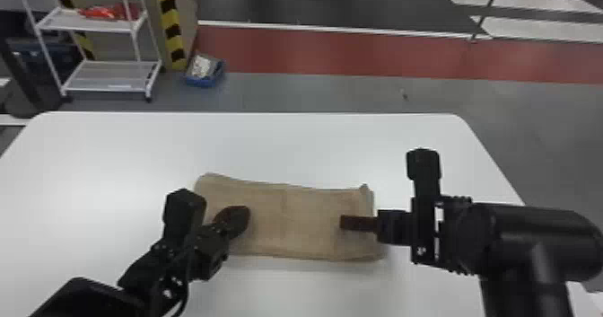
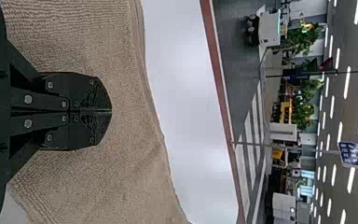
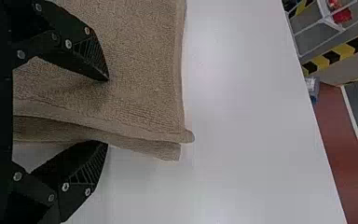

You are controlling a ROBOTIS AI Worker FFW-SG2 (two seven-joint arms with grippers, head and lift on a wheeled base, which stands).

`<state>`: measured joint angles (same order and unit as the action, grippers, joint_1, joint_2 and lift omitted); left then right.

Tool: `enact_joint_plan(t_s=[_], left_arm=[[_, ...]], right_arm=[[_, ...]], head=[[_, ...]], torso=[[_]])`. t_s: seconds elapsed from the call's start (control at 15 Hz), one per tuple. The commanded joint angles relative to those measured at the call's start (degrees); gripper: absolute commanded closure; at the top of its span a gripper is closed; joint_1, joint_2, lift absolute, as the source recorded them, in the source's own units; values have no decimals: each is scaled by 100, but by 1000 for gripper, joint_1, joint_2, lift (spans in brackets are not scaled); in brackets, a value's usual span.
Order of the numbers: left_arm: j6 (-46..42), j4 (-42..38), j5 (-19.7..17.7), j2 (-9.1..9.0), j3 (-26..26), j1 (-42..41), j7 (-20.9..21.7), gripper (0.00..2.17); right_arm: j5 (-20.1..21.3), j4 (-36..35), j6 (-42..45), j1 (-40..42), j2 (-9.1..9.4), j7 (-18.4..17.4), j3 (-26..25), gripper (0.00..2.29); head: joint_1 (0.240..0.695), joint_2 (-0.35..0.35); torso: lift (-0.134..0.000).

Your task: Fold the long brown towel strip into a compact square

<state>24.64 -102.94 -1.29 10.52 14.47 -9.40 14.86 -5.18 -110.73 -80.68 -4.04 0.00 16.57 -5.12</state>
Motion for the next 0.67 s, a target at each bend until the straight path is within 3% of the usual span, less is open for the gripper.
enact_joint_plan(t_s=[0.0,0.13,0.33,0.6], left_arm=[[63,37,15,-15,3,17,-1,1835],[81,81,41,-24,65,44,-1,1835],[81,89,50,-24,82,53,-1,1835],[98,151,41,-50,205,88,-1,1835]], right_arm=[[-1,-10,-137,0,5,48,-7,657],[-27,-133,-155,70,5,118,-50,961],[-124,-450,-155,149,5,250,-121,1204],[-475,-1065,-137,325,5,321,-191,1207]], head=[[695,-103],[695,-101],[695,-103],[695,-106]], torso=[[-124],[-124],[-124],[-124]])
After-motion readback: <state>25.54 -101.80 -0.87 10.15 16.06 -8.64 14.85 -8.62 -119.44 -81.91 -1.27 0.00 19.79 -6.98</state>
